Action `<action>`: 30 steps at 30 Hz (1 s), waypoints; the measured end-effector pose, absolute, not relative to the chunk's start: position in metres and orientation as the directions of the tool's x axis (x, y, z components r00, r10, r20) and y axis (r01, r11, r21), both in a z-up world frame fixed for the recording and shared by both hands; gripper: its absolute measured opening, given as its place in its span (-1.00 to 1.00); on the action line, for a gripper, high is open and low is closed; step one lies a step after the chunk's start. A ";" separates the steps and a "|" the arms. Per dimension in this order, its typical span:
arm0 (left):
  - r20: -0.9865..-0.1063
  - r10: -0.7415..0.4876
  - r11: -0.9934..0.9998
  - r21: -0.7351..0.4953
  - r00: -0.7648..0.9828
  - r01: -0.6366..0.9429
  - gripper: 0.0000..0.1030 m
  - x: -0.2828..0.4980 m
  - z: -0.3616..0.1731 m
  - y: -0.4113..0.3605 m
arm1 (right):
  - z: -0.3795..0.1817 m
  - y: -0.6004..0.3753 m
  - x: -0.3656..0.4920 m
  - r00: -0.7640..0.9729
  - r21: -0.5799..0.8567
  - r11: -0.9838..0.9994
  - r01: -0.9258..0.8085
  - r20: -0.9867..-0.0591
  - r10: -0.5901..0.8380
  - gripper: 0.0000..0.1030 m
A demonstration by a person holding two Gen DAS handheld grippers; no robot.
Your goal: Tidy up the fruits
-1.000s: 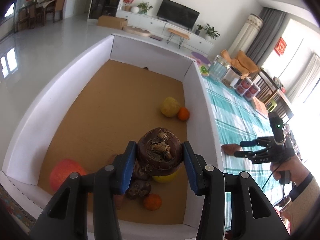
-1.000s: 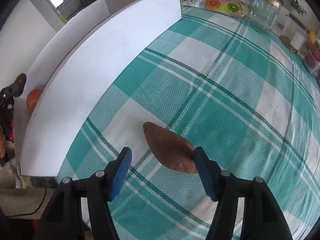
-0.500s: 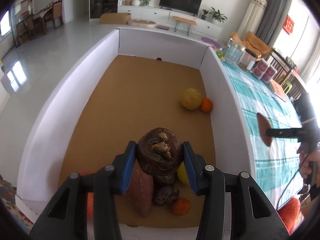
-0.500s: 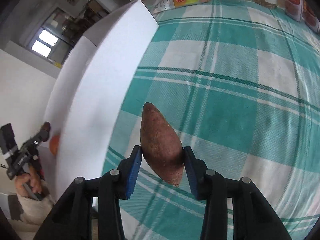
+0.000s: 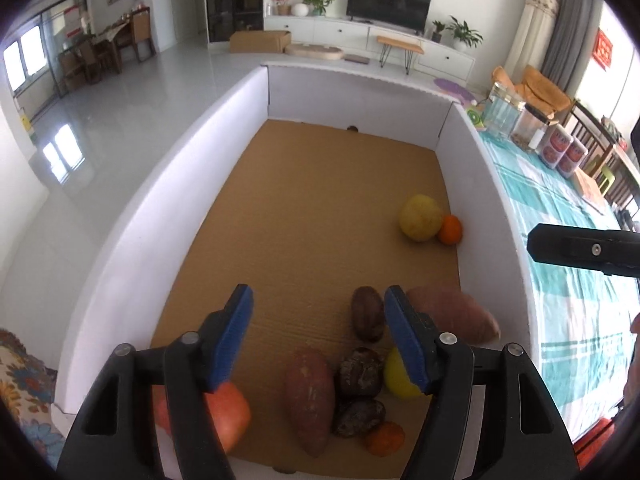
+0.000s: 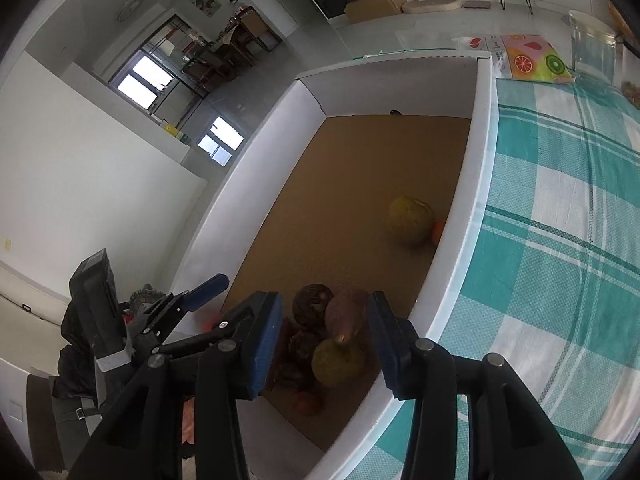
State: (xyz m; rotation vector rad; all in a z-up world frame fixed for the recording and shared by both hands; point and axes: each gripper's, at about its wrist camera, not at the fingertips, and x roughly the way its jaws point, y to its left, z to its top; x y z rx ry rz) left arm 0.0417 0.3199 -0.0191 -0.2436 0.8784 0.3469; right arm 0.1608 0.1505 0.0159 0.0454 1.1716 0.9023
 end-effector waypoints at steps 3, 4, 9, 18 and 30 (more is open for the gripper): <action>-0.669 0.357 0.895 0.045 0.652 -0.443 0.64 0.015 0.011 0.301 | 0.031 0.137 0.148 0.197 0.370 0.694 -0.617 -0.782 0.591 0.67; -0.607 0.417 0.880 0.083 0.677 -0.467 0.72 0.005 0.022 0.293 | 0.038 0.133 0.141 0.237 0.334 0.702 -0.629 -0.777 0.583 0.91; -0.532 0.564 0.800 0.166 0.631 -0.576 0.78 -0.015 0.046 0.273 | 0.058 0.119 0.112 0.382 0.191 0.744 -0.640 -0.761 0.524 0.99; -0.704 0.511 0.793 0.164 0.493 -0.587 0.78 -0.018 0.029 0.281 | 0.060 0.129 0.065 0.363 0.131 0.737 -0.663 -0.805 0.469 0.99; -0.748 0.418 0.833 0.089 0.516 -0.546 0.78 -0.028 0.029 0.286 | 0.048 0.149 0.047 0.373 0.045 0.738 -0.673 -0.841 0.392 0.99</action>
